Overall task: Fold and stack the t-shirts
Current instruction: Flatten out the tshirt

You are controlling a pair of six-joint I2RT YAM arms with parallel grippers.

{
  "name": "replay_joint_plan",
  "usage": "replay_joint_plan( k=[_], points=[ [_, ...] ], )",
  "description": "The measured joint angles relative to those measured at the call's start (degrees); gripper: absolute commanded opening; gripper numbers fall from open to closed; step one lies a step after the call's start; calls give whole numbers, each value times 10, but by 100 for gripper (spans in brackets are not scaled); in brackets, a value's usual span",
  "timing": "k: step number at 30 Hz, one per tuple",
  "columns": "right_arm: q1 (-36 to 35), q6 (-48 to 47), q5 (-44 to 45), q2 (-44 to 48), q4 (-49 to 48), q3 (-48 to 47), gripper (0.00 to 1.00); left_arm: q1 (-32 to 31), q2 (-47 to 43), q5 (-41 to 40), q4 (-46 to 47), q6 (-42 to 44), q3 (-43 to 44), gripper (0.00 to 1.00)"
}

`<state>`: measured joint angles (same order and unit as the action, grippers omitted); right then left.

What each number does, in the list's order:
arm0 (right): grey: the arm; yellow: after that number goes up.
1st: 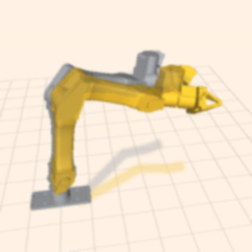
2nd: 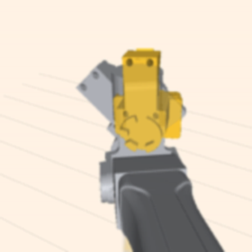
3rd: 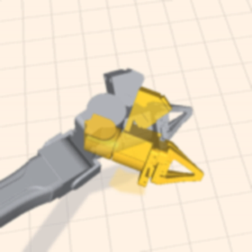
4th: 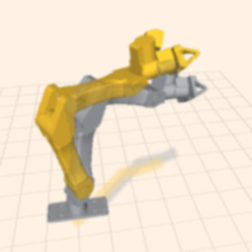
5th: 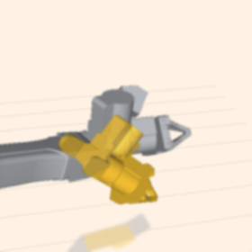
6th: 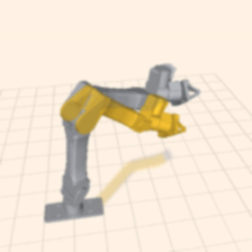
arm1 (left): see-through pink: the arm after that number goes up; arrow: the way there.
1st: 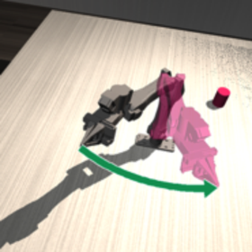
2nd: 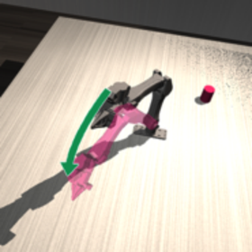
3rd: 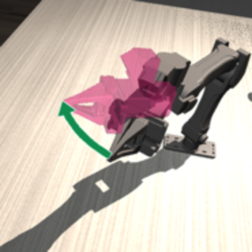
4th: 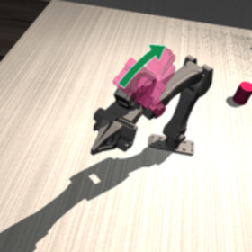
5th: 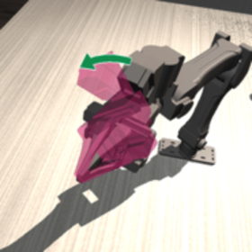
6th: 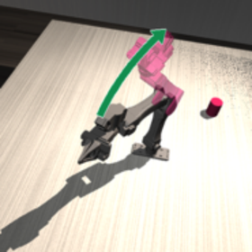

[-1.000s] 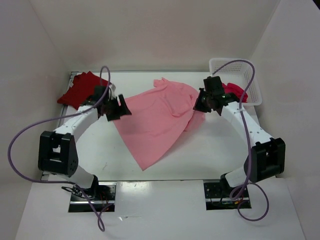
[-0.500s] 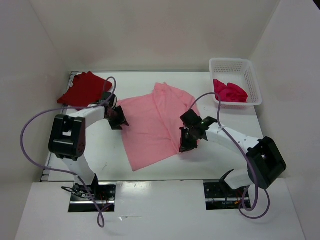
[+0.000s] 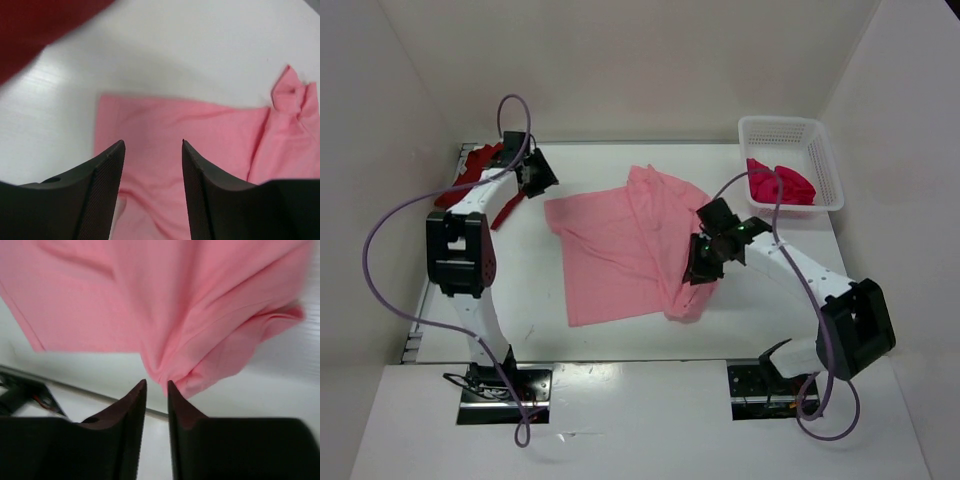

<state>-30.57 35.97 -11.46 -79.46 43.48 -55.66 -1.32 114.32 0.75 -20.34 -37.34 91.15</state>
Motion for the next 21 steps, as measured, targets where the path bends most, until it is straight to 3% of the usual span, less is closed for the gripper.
replay_joint_plan(
  k=[2,6,7,8,12,16,19,21],
  points=[
    [49,-2,7,10,-6,-1,3,-1,-53,-5,12,0,-50,55],
    [128,7,31,23,-34,6,0,-1,-205,23,16,-6,-198,45],
    [132,9,34,20,-44,9,2,-3,-246,32,11,-7,-241,43],
    [132,9,36,15,-49,11,15,-5,-273,39,5,-10,-271,43],
    [137,14,57,-25,-83,11,49,-21,-352,63,-14,-26,-403,51],
    [165,15,85,-91,-113,-6,57,-40,-352,86,-35,-38,-458,58],
    [175,15,114,-140,-133,-31,57,-58,-327,89,-28,-40,-458,60],
    [175,15,131,-159,-147,-37,57,-66,-314,89,-24,-40,-458,50]
  ],
)
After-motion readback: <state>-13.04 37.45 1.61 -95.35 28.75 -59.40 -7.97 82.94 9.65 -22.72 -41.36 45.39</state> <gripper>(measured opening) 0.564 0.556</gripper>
